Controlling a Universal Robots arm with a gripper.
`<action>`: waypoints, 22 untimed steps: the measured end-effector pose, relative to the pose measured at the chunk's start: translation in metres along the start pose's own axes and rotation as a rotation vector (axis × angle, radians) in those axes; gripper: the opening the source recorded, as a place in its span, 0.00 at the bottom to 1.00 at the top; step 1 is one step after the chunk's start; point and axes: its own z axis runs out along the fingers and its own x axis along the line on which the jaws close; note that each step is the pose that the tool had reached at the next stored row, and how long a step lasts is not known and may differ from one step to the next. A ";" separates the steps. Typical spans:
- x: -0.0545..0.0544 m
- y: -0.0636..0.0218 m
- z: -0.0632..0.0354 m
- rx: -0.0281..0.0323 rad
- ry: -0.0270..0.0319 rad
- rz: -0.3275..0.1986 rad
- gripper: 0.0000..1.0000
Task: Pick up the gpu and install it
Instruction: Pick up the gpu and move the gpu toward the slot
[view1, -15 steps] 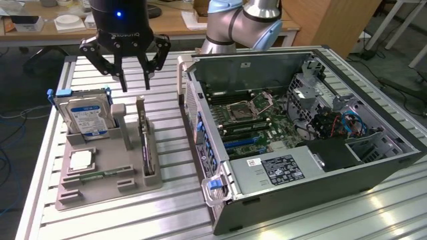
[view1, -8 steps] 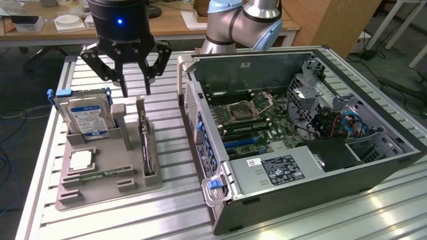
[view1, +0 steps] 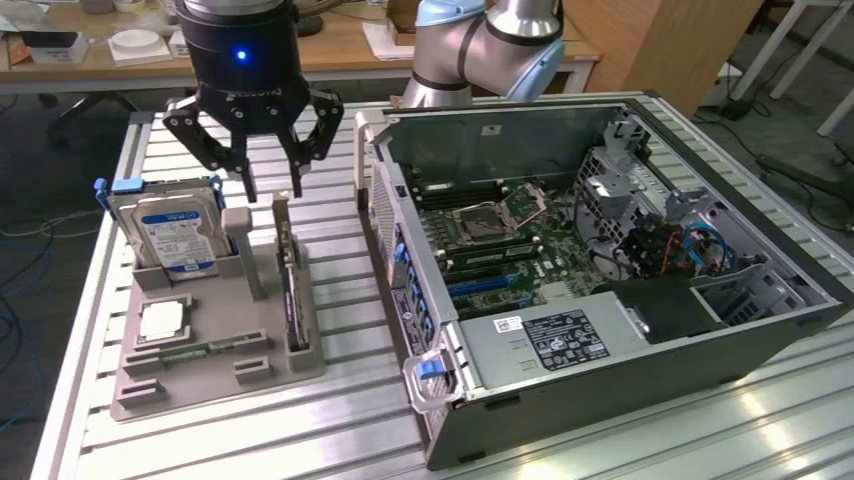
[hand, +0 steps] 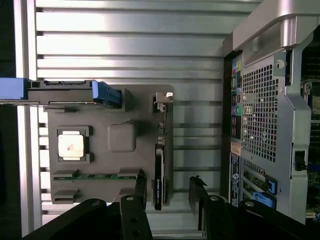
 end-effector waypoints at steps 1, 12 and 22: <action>0.000 -0.0002 0.0008 0.0000 0.0000 0.000 0.47; 0.000 -0.0009 0.0120 0.0000 0.0001 0.000 0.47; 0.001 -0.0083 0.0300 0.0000 0.0126 -0.008 0.47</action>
